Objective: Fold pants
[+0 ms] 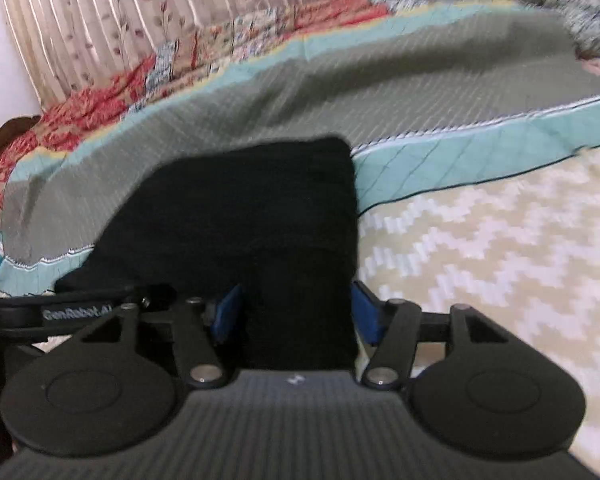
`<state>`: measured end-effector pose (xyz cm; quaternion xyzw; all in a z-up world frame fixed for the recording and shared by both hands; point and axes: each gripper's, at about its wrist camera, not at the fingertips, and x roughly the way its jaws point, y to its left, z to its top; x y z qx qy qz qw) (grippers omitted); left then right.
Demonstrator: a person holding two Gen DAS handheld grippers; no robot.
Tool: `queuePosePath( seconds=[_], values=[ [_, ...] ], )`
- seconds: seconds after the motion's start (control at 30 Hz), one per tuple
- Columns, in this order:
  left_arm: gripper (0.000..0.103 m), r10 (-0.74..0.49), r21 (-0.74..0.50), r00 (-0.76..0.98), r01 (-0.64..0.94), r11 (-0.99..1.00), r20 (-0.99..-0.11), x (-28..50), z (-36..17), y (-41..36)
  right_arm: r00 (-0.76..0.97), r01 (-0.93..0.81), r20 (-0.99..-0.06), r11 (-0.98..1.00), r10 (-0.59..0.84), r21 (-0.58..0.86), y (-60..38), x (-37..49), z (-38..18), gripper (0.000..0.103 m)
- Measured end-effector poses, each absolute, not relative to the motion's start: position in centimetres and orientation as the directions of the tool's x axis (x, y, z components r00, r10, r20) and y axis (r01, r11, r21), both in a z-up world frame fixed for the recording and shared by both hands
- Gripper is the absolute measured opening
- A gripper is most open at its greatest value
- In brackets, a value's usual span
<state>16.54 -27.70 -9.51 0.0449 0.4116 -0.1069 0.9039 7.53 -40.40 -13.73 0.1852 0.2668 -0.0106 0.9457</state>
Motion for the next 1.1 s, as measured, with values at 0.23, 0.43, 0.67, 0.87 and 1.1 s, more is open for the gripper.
queuePosePath(
  seconds=[0.23, 0.43, 0.67, 0.87, 1.1],
  values=[
    [0.103, -0.188, -0.023, 0.67, 0.247, 0.969, -0.718, 9.0, -5.1, -27.3, 0.869, 0.091, -0.486, 0.937, 0.09, 0.336, -38.9, -0.6, -12.0, 0.064],
    [0.103, -0.198, -0.035, 0.663, 0.25, 0.968, -0.722, 2.9, -3.4, -26.4, 0.854, 0.105, -0.508, 0.919, 0.113, 0.38, -37.4, -4.6, -12.2, 0.07],
    [0.103, -0.204, -0.034, 0.666, 0.259, 0.965, -0.718, -2.5, -1.9, -25.3, 0.84, 0.098, -0.521, 0.899, 0.155, 0.426, -36.2, -8.6, -11.9, 0.08],
    [0.103, -0.22, -0.044, 0.678, 0.268, 0.963, -0.701, -6.1, -1.2, -24.0, 0.839, 0.074, -0.518, 0.907, 0.168, 0.415, -34.7, -10.7, -11.4, 0.093],
    [0.103, -0.132, 0.041, 0.662, 0.24, 0.97, -0.738, -8.1, -2.3, -23.5, 0.828, 0.074, -0.534, 0.912, 0.169, 0.404, -33.9, -12.0, -11.8, 0.095]
  ],
)
